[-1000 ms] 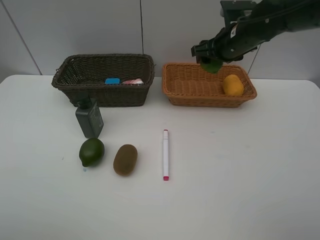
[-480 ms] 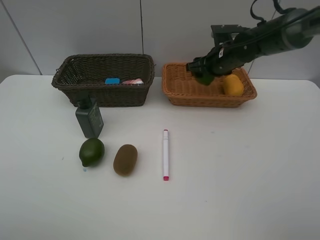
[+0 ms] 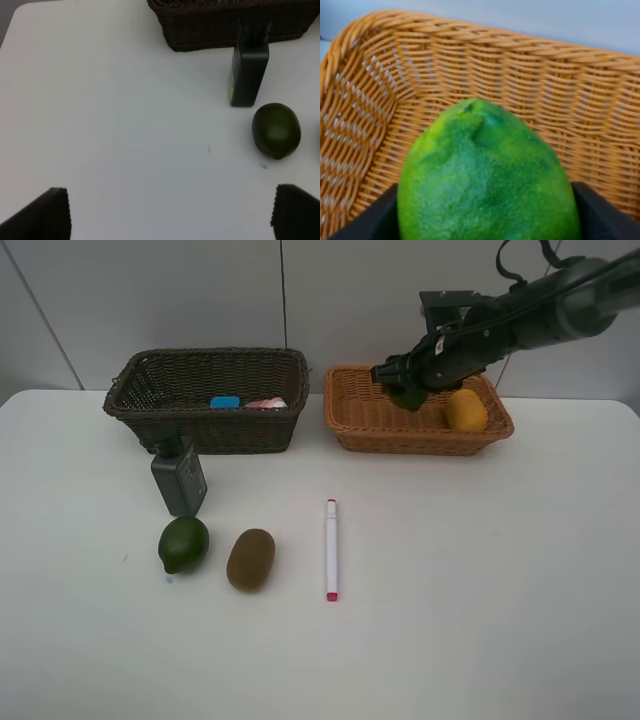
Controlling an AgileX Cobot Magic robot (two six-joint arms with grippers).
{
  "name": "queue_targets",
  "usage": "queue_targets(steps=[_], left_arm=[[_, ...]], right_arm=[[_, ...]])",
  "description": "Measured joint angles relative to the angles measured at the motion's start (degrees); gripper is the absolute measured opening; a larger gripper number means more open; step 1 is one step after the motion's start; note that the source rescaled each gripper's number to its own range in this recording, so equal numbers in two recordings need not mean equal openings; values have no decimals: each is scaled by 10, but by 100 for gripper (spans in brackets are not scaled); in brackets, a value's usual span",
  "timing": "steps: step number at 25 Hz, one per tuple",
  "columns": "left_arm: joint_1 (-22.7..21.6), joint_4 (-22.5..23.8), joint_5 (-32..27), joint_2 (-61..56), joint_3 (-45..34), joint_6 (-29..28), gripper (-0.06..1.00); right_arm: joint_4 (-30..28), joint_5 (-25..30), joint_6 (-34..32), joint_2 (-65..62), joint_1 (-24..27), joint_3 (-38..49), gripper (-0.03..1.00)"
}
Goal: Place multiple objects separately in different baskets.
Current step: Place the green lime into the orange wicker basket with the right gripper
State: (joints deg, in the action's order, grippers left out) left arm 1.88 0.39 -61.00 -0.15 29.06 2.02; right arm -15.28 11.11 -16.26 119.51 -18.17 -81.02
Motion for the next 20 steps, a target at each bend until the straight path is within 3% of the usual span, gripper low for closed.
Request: queue_targets(steps=[11, 12, 14, 15, 20], left_arm=[[0, 0, 0, 0, 0, 0, 100], [0, 0, 0, 0, 0, 0, 100], [0, 0, 0, 0, 0, 0, 100], [0, 0, 0, 0, 0, 0, 100], [0, 0, 0, 0, 0, 0, 100]], right_arm=[[0, 8, 0, 0, 0, 0, 64], [0, 8, 0, 0, 0, 0, 67], [0, 3, 1, 0, 0, 0, 87], [-1, -3, 1, 0, 0, 0, 91], [-11, -5, 2, 0, 0, 0, 98]])
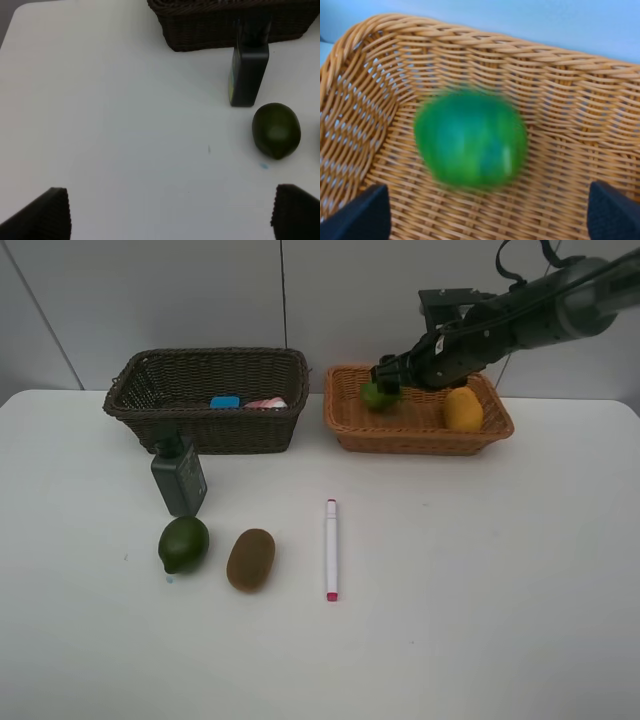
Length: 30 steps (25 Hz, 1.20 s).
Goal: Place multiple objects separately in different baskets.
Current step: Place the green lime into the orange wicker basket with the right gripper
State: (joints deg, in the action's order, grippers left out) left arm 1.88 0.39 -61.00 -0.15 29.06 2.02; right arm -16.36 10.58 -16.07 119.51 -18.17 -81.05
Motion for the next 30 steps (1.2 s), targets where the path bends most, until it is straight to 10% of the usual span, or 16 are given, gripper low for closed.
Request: queue_targets(steps=[30], left_arm=[[0, 0, 0, 0, 0, 0, 100]], right_arm=[[0, 0, 0, 0, 0, 0, 98]])
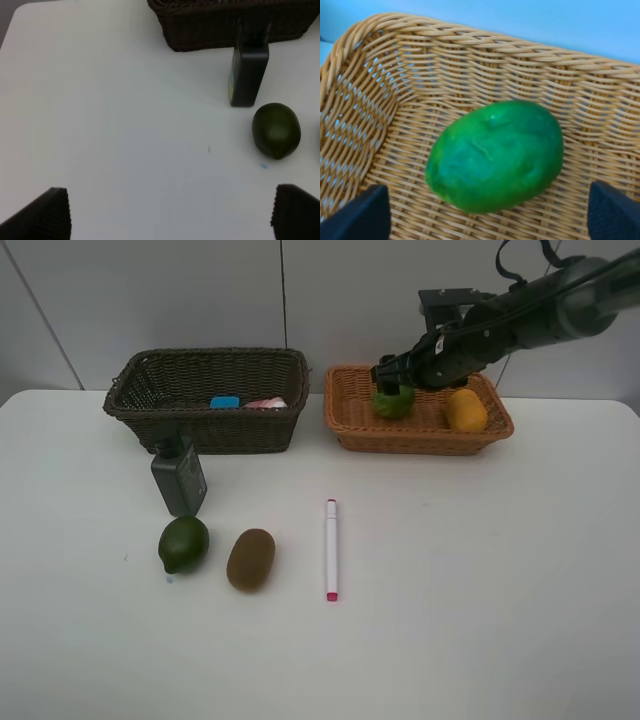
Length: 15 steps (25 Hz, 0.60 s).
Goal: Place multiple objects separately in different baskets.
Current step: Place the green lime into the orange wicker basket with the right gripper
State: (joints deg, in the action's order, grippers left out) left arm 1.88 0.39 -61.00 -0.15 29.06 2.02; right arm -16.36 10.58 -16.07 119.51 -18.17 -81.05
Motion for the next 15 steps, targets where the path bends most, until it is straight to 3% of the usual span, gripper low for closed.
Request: queue_targets(steps=[4, 15], left_arm=[[0, 0, 0, 0, 0, 0, 100], [0, 0, 0, 0, 0, 0, 100]], right_arm=[[-1, 5, 0, 0, 0, 0, 98], [-15, 95, 0, -53, 0, 0, 98]])
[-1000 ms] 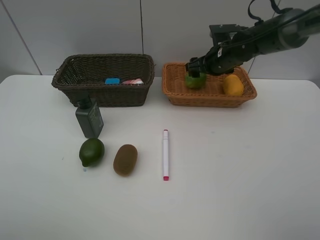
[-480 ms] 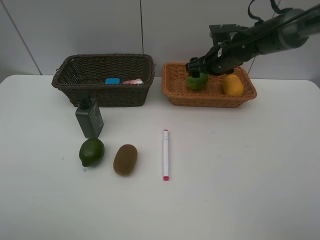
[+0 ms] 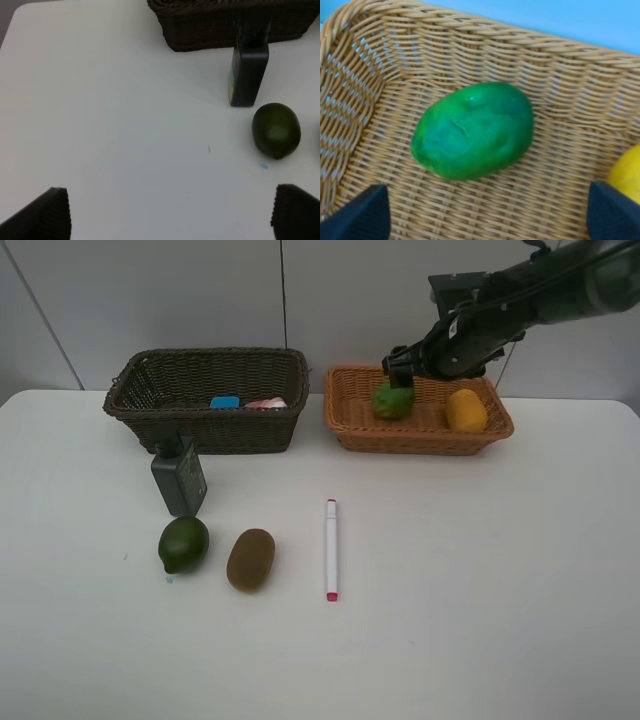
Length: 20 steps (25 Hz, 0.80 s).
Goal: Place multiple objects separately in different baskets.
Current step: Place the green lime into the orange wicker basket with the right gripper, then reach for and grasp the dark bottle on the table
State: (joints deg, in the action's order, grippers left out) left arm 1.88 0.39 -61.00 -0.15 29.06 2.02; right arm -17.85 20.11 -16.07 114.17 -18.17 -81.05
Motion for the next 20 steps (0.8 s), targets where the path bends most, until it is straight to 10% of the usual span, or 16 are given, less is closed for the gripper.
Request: queue_targets(steps=[20], left_arm=[[0, 0, 0, 0, 0, 0, 100]], right_arm=[[26, 269, 59, -285, 0, 0, 98]])
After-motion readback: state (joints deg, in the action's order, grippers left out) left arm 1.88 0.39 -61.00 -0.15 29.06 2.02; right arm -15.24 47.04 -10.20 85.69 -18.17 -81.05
